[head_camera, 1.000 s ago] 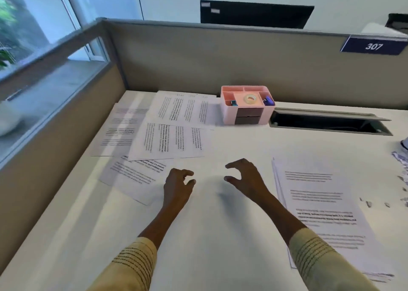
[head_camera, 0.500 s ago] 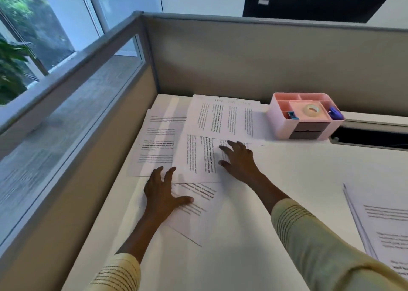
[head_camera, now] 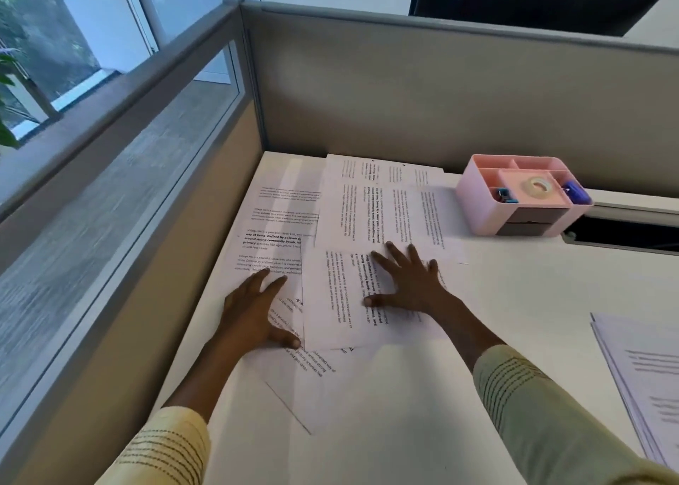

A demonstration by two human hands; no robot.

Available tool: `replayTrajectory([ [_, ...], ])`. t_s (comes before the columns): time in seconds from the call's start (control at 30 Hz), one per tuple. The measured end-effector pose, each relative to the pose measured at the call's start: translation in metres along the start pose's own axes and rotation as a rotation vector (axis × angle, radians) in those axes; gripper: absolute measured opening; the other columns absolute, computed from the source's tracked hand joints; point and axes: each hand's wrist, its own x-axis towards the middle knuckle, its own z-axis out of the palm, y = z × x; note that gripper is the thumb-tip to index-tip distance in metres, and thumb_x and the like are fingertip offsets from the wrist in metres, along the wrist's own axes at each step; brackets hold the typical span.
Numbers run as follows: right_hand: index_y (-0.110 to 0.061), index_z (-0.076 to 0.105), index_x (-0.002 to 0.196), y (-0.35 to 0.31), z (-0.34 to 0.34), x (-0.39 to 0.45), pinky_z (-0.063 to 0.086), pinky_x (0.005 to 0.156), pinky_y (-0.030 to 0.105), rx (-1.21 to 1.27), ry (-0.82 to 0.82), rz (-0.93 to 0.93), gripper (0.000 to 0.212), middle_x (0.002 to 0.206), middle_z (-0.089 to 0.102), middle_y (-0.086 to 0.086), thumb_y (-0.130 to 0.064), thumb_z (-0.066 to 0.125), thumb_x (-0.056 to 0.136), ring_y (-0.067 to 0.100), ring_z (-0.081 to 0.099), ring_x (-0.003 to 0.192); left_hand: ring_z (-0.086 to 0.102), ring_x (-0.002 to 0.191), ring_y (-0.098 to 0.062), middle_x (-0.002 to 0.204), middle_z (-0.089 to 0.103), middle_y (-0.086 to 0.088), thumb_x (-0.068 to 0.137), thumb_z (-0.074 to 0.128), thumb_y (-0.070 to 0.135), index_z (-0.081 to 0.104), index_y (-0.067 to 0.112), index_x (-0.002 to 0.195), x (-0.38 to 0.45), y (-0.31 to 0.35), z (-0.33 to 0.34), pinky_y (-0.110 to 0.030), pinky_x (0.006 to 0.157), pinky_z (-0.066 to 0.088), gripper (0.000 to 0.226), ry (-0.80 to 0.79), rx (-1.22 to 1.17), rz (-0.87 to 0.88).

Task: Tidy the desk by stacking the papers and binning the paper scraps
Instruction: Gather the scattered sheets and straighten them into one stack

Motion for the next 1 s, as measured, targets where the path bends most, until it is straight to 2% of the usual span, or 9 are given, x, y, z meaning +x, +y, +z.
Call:
replayTrajectory([
  [0.1,-0.047,-0.001,0.146,0.010,0.018,-0.035,0.006,0.110,0.065,-0.024,0.025,-0.021,0.122,0.159,-0.011,-0.009,-0.102,0.021,0.040,0.029,-0.010,0.146,0.003,0.147,-0.017,0.160,0.002,0.003,0.052,0.077,0.069,0.016,0.033,0.151,-0.008,0.000,-0.002,-0.037,0.117,0.010,0.122,0.018,0.021,-0.007],
  [0.23,-0.048,-0.002,0.145,0.024,0.039,-0.084,0.006,0.112,0.062,-0.053,0.049,-0.055,0.118,0.158,-0.012,-0.011,-0.101,0.011,0.042,0.027,-0.010,0.146,0.007,0.147,-0.018,0.160,0.005,0.002,0.058,0.075,0.068,0.017,0.031,0.151,-0.024,0.006,0.001,-0.039,0.116,0.015,0.116,0.009,0.025,-0.042],
  [0.4,-0.051,0.004,0.144,0.038,0.061,-0.145,0.004,0.113,0.058,-0.027,0.073,-0.085,0.100,0.158,-0.008,-0.015,-0.095,0.021,0.056,0.023,-0.008,0.147,0.015,0.143,-0.023,0.158,0.012,-0.001,0.068,0.069,0.067,0.022,0.030,0.149,-0.054,0.023,0.014,-0.043,0.111,0.022,0.100,0.019,0.055,-0.077],
  [0.53,-0.048,0.027,0.141,0.041,0.075,-0.182,0.010,0.117,0.052,0.043,0.155,-0.086,0.081,0.156,0.012,-0.020,-0.086,0.026,0.069,0.014,0.005,0.146,0.024,0.137,-0.026,0.152,0.023,-0.004,0.077,0.064,0.061,0.032,0.030,0.143,-0.078,0.043,0.029,-0.044,0.106,0.027,0.080,0.067,0.054,-0.067],
  [0.67,-0.036,0.043,0.137,0.043,0.076,-0.208,0.021,0.115,0.044,0.250,0.230,-0.079,0.056,0.145,0.042,-0.012,-0.050,0.059,0.085,0.013,0.028,0.140,0.033,0.130,-0.029,0.140,0.036,-0.007,0.084,0.057,0.059,0.043,0.028,0.135,-0.100,0.062,0.044,-0.044,0.104,0.030,0.062,0.088,0.134,-0.077],
  [0.77,-0.031,0.058,0.122,0.052,0.073,-0.222,0.038,0.106,0.038,0.401,0.336,-0.081,0.047,0.128,0.060,-0.002,-0.046,0.060,0.078,0.017,0.047,0.127,0.038,0.125,-0.029,0.131,0.044,-0.008,0.085,0.054,0.062,0.061,0.023,0.117,-0.108,0.074,0.046,-0.043,0.102,0.031,0.051,0.112,0.094,-0.119],
  [0.87,-0.025,0.063,0.117,0.064,0.062,-0.233,0.040,0.098,0.027,0.484,0.482,0.043,0.038,0.122,0.062,-0.003,-0.030,0.070,0.081,0.012,0.052,0.116,0.042,0.119,-0.029,0.126,0.049,-0.010,0.082,0.062,0.055,0.065,0.016,0.105,-0.107,0.080,0.047,-0.041,0.098,0.034,0.045,0.273,-0.057,-0.056],
  [0.93,-0.019,0.067,0.109,0.072,0.056,-0.240,0.038,0.085,0.022,0.397,0.555,0.126,0.032,0.112,0.065,0.000,-0.020,0.074,0.078,0.017,0.056,0.106,0.037,0.128,-0.029,0.137,0.045,-0.010,0.079,0.067,0.054,0.058,0.016,0.120,-0.100,0.083,0.051,-0.041,0.104,0.030,0.057,0.311,-0.114,0.086],
  [1.0,-0.021,0.067,0.098,0.079,0.058,-0.248,0.037,0.076,0.021,0.381,0.523,0.155,0.022,0.101,0.066,-0.005,-0.021,0.075,0.078,0.017,0.058,0.098,0.016,0.145,-0.026,0.155,0.027,-0.005,0.073,0.055,0.074,0.037,0.021,0.144,-0.093,0.092,0.057,-0.044,0.114,0.016,0.090,0.166,-0.040,0.246],
])
